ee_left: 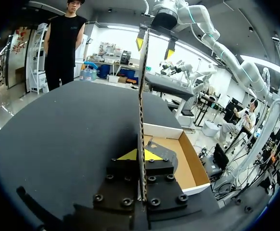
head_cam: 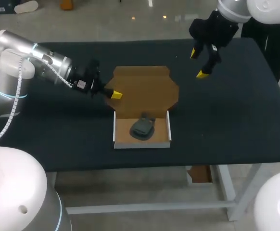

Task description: Assemble the packaging by folding the flat box into shape, placing the metal phone stand inside, and closing the box properly

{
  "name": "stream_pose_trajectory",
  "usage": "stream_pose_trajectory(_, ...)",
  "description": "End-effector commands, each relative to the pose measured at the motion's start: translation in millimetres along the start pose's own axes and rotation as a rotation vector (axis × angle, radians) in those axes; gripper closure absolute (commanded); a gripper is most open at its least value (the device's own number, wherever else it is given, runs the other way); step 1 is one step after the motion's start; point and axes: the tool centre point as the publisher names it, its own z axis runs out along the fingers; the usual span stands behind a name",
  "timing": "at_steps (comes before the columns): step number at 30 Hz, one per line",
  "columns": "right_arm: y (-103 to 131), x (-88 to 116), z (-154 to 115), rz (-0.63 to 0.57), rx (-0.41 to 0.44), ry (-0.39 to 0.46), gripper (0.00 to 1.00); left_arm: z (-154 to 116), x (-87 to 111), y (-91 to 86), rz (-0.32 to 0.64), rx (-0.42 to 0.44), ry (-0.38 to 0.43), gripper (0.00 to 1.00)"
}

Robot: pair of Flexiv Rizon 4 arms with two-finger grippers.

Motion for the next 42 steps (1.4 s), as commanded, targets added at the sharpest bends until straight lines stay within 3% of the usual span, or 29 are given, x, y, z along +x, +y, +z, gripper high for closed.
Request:
stream_pose_trajectory(1, 10, -8, -2, -0.009, 0.015, 0.027, 0.00, -2, 5.3, 0.5, 0.040, -0.004, -0.034, 1.00)
stream_pose_trajectory(6, 17, -9, -2, -0.022, 0.021, 0.029, 0.00, -5, 15.6, -0.4, 0.136, -0.022, -0.112, 1.00)
stream_pose_trajectory(20, 25, -12, -1, -0.045, 0.016, 0.034, 0.00, -11, 24.3, -2.2, 0.203, -0.007, -0.262, 1.00)
stream_pose_trajectory(42, 22, -12, -1, -0.054, 0.014, 0.044, 0.00, -14, 17.2, 7.0, 0.194, 0.076, -0.311, 1.00)
